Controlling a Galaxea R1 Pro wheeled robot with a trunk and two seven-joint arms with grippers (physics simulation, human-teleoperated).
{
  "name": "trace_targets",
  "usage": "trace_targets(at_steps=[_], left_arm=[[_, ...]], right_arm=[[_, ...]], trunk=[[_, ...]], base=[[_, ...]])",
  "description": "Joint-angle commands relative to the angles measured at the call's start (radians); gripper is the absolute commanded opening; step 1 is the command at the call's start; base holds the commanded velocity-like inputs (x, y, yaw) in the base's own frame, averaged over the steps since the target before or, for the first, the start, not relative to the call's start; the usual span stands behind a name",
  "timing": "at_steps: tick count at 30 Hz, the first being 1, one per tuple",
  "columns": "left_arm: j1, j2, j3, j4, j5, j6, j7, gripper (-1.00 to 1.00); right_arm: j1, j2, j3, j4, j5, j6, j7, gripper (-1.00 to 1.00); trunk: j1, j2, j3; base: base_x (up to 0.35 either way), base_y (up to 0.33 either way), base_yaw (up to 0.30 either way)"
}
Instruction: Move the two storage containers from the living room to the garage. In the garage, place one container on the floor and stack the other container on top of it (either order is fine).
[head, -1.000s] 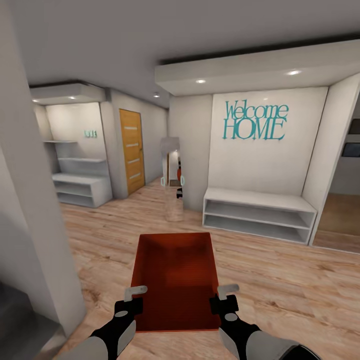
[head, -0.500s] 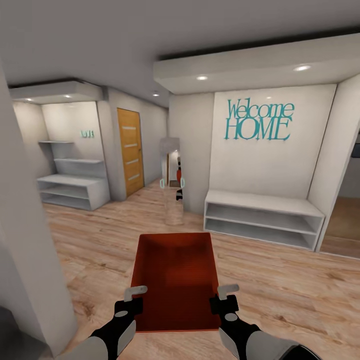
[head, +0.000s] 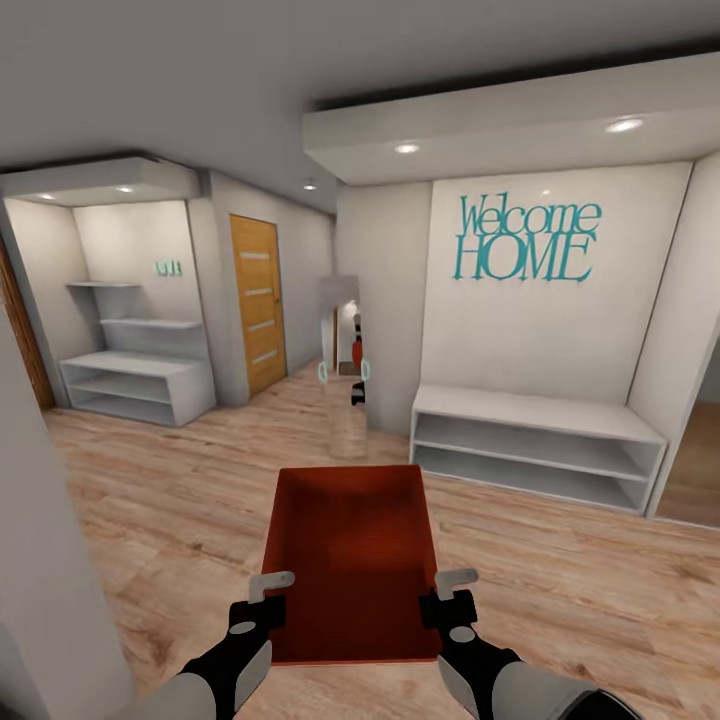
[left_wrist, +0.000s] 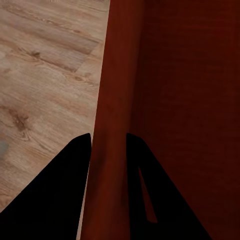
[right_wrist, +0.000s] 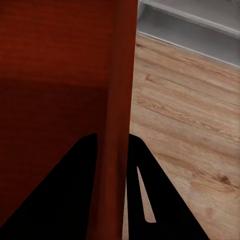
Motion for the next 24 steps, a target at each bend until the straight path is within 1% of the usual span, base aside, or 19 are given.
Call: trace_targets(at_steps=[1, 24], left_arm=[[0.0, 0.0, 0.013, 0.001, 0.001, -0.005, 0.037, -1.0], [0.0, 0.0, 0.013, 0.001, 0.001, -0.005, 0.037, -1.0]], right_arm=[[0.0, 0.011, -0.017, -0.008, 0.009, 0.001, 0.027, -1.0], [0.0, 0.011, -0.018, -0.008, 0.009, 0.001, 0.027, -1.0]], trunk=[[0.001, -0.001, 0.0], [0.001, -0.001, 0.0]], base=[[0.322, 0.0, 0.0], [0.322, 0.0, 0.0]])
